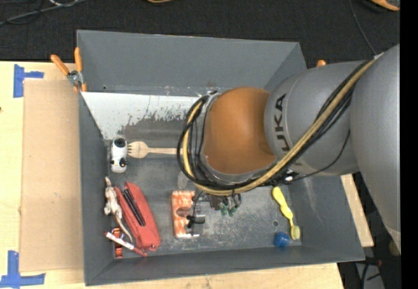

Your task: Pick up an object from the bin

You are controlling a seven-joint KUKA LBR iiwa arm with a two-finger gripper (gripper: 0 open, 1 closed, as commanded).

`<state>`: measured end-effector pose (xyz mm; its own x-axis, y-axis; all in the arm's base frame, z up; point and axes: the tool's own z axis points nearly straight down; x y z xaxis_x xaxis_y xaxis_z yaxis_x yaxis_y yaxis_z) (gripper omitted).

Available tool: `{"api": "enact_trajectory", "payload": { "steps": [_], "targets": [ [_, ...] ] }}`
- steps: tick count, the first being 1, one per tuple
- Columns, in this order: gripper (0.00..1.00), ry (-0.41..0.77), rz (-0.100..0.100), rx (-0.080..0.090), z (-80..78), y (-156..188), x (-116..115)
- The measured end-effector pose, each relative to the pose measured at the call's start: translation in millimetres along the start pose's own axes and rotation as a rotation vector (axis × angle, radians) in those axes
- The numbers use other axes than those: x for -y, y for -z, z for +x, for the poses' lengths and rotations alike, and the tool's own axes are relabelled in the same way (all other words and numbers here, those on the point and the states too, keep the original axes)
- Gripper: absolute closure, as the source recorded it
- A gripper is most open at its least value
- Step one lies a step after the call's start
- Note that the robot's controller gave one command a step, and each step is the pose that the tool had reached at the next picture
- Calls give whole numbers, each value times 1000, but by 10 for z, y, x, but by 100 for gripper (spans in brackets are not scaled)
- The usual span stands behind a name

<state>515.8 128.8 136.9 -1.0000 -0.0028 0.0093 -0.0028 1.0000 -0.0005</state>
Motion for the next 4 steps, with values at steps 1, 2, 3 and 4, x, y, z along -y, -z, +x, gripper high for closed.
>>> {"api": "enact_trajectory", "payload": {
  "steps": [1, 2, 3, 4],
  "targets": [
    [0, -4, -1, 7, -20, 36, 5],
    [0, 108, 0, 9, -41, -163, -24],
    [0, 271, 0, 3, 26, -397, 44],
    [100, 670, -1, 0, 37, -669, 85]
  ]
}}
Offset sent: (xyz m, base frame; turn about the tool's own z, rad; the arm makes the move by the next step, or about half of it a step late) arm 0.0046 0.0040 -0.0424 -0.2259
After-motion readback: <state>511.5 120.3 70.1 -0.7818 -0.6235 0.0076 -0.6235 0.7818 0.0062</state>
